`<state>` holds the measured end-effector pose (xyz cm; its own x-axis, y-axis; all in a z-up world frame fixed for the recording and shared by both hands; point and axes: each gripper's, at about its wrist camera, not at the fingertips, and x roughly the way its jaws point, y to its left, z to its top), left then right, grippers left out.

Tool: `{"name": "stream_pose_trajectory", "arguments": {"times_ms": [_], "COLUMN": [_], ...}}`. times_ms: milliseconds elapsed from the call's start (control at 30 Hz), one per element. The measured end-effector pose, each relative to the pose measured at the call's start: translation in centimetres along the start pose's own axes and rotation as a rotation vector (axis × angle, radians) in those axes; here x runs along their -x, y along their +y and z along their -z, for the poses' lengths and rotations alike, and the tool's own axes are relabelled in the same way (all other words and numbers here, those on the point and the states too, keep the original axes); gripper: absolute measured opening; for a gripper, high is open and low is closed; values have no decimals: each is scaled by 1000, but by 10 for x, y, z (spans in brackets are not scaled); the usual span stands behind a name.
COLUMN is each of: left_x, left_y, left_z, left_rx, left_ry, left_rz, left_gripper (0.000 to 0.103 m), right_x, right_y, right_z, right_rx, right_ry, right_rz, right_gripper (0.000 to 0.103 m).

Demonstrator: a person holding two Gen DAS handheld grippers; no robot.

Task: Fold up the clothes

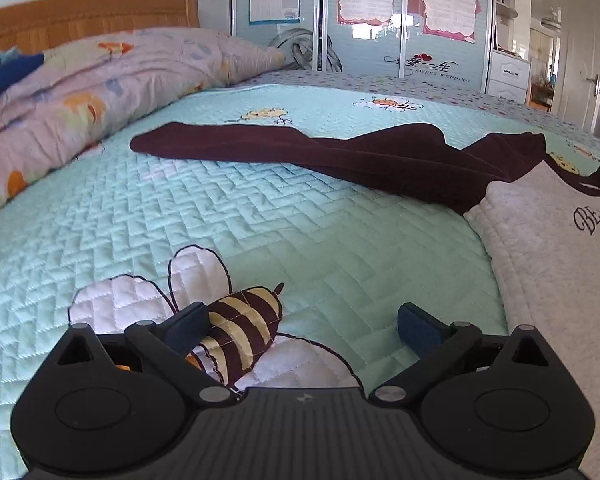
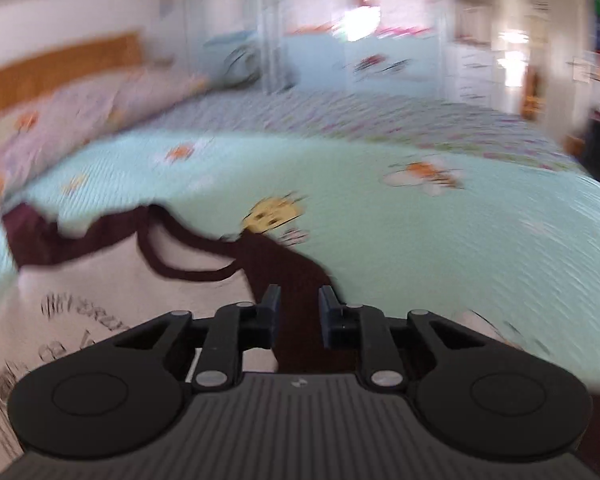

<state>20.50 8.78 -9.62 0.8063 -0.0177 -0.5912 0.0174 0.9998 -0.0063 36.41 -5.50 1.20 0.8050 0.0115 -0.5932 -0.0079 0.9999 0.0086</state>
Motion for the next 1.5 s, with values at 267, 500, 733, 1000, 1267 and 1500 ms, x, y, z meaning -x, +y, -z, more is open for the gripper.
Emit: {"name": "stream_pose_trajectory", "arguments": {"times_ms": [267,500,733,1000,1267,1500], "left_x": [-10,-12,-13,-13,-13,-12], "left_y": [4,1,-1,-1,0,-4], "left_z": [-1,-2,-3,-3,-3,-2], "left_rx": [16,-2,-14,-14,-10,-11], "left_ry": [8,19,28,27,25,25], "left_rz": [14,-6,-22,-23,-21,-24], "left_gripper": [102,103,103,103,103,103], "right_x": [-73,-83,-93,-79,-69,-86], "right_y": [-37,-86,-89,-90,-97,-78], "right_z": [-19,1,5,11,1,-8], "right_rx": [258,228,164,95,46,68], "right_ry": [191,272,290,264,164,149], "right_rz": [-120,-243,-269,-184,-123,-175], "right_gripper": [58,63,65,4,5,78]}}
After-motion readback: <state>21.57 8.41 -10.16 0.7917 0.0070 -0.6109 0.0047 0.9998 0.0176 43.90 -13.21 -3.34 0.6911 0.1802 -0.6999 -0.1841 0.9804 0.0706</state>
